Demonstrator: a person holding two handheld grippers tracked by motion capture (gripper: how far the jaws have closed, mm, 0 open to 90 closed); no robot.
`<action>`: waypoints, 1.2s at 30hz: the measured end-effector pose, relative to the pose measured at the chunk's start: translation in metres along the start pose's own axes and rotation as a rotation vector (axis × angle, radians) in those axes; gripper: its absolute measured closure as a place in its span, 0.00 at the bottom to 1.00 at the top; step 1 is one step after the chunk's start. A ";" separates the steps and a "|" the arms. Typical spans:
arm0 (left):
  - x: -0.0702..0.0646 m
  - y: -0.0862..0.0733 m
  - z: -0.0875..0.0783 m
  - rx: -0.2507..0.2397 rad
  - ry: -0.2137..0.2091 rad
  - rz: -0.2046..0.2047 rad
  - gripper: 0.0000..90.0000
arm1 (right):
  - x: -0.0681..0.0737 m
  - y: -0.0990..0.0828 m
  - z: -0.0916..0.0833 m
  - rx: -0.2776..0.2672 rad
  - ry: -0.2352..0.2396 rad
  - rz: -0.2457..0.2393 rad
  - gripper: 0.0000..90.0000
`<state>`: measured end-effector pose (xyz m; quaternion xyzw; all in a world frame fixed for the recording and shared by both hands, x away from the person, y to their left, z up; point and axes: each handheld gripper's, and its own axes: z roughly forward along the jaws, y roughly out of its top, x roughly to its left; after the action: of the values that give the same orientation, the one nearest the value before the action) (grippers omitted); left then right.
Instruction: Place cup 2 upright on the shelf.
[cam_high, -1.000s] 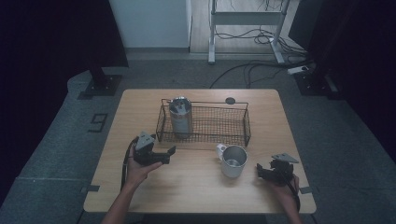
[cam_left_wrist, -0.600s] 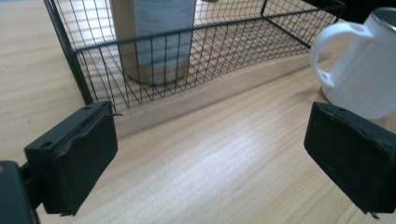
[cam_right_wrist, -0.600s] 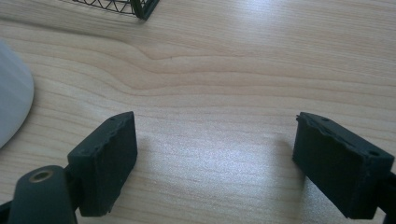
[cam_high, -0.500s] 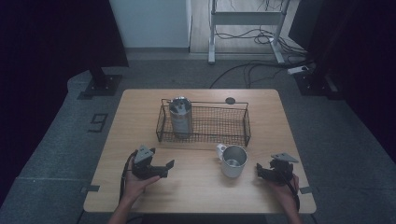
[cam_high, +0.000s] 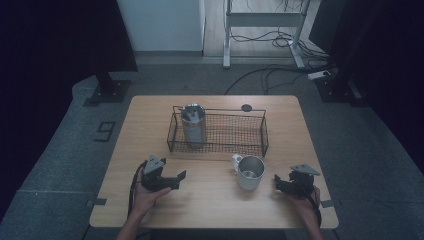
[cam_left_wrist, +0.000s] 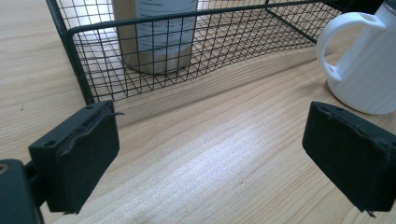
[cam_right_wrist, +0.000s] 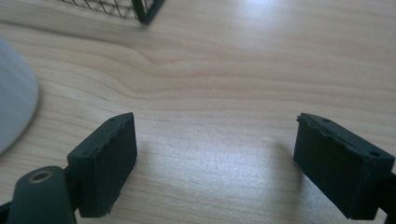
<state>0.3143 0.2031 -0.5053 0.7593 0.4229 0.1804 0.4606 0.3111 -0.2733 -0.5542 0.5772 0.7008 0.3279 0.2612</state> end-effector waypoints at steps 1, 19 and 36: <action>0.000 -0.001 0.000 0.002 -0.002 -0.003 0.05 | 0.001 0.000 -0.001 -0.005 0.010 0.005 0.15; 0.001 -0.006 0.002 0.016 -0.019 -0.004 0.06 | 0.015 0.011 -0.037 -0.121 0.124 0.017 0.15; 0.000 -0.011 0.004 0.035 -0.030 -0.011 0.06 | 0.041 0.026 -0.068 -0.201 0.268 -0.008 0.14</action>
<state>0.3122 0.2031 -0.5168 0.7676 0.4231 0.1592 0.4544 0.2691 -0.2408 -0.4903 0.4963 0.6956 0.4692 0.2230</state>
